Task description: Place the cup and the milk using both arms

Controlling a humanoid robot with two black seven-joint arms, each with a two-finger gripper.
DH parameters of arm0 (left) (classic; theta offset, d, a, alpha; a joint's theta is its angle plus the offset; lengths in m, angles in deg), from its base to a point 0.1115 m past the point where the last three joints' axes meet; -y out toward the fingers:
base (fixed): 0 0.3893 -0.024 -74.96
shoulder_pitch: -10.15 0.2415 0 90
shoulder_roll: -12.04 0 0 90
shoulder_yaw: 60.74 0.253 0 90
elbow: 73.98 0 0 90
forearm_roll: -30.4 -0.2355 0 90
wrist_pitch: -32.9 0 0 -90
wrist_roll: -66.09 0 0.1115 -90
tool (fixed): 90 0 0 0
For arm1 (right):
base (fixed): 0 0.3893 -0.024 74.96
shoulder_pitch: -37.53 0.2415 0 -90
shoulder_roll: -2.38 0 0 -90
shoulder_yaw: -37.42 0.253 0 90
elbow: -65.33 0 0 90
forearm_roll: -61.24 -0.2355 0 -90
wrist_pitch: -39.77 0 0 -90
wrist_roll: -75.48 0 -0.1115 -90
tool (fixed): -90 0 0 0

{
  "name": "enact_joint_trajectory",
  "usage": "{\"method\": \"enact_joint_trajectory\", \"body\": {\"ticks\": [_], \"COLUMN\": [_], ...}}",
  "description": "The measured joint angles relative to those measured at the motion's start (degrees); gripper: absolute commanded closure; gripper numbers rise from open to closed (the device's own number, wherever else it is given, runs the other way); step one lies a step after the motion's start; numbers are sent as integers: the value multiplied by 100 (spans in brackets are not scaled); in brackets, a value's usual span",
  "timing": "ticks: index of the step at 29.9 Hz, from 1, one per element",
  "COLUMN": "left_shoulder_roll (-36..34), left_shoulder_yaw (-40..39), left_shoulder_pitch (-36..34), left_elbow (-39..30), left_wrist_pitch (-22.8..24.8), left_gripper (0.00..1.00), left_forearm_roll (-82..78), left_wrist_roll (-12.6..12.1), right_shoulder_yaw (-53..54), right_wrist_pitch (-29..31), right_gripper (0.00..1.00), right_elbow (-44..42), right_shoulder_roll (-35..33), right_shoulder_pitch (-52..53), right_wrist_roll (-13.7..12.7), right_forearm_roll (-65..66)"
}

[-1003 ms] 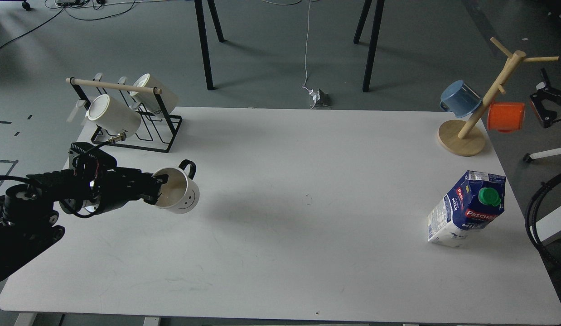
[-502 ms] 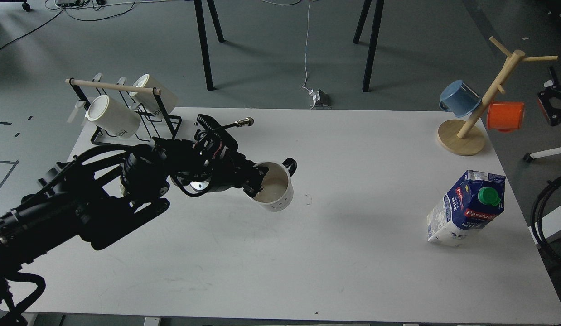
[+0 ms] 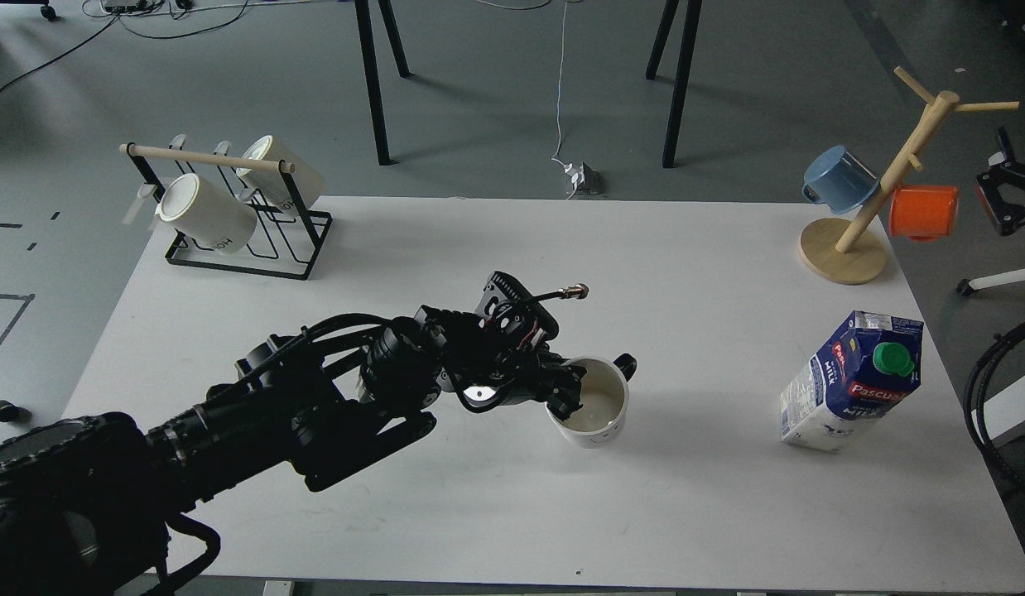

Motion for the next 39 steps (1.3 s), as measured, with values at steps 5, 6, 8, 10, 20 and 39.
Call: {"method": "enact_joint_trajectory", "body": {"ticks": [5, 6, 8, 10, 20, 39], "left_shoulder_roll": [81, 85, 87, 85, -328, -1673], "left_shoulder_yaw": [17, 18, 18, 18, -1116, -3962], "left_shoulder_pitch": [9, 9, 17, 37, 20, 72], "left_elbow": [115, 122, 127, 127, -522, 1300], "left_wrist_pitch": [0, 0, 0, 0, 0, -4], "left_gripper": [63, 57, 48, 45, 24, 0], "left_forearm_roll": [0, 0, 0, 0, 229, 8755], "left_wrist_roll": [-222, -248, -272, -281, -197, 437], "right_shoulder_yaw": [14, 15, 16, 16, 22, 732], "right_wrist_pitch": [0, 0, 0, 0, 0, 0], "right_gripper": [1, 1, 1, 1, 1, 1], "right_elbow": [-9, -9, -9, -9, -7, 1579], "right_shoulder_roll": [0, 1, 1, 1, -74, -135], "right_shoulder_pitch": [-1, -5, -17, -43, -130, -3800], "right_wrist_roll": [0, 0, 0, 0, -45, -8], "right_forearm_roll": [1, 1, 1, 1, 0, -616]}}
